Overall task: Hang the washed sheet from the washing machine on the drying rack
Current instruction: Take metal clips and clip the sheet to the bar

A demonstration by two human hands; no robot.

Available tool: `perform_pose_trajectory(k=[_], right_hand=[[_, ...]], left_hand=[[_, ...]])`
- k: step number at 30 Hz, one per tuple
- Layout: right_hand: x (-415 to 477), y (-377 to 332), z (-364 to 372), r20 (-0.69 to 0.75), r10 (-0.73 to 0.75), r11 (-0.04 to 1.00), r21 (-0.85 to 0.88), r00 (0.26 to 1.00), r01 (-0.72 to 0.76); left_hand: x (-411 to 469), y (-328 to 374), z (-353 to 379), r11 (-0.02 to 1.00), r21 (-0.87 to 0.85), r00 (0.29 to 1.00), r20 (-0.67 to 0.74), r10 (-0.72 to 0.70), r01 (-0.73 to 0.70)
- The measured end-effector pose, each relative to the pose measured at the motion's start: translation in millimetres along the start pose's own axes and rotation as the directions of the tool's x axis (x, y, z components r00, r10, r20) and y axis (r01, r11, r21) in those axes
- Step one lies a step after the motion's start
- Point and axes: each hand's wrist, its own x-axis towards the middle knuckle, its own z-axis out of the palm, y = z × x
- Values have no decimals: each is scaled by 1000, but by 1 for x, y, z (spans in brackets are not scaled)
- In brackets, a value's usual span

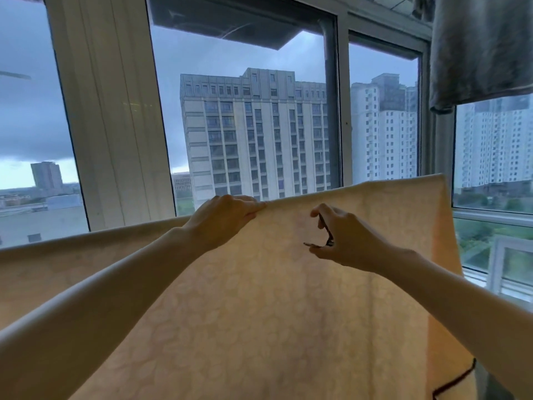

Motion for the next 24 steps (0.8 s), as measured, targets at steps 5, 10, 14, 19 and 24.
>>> perform_pose_trajectory(k=[5, 10, 14, 19, 24], right_hand=[[-1, 19, -4, -17, 20, 1000, 0, 1000, -20], [2, 37, -11, -93, 24, 999, -33, 995, -27], [9, 55, -20, -152, 26, 997, -71, 988, -37], [25, 88, -27, -150, 33, 991, -121, 988, -52], [33, 115, -33, -150, 37, 982, -177, 988, -64]], left_hand=[[20, 5, 15, 998, 44, 999, 17, 39, -39], [44, 18, 39, 980, 198, 999, -30, 29, -22], [66, 29, 63, 946, 323, 998, -49, 50, -32], [92, 46, 89, 906, 424, 994, -97, 53, -7], [118, 58, 114, 885, 465, 984, -146, 102, -23]])
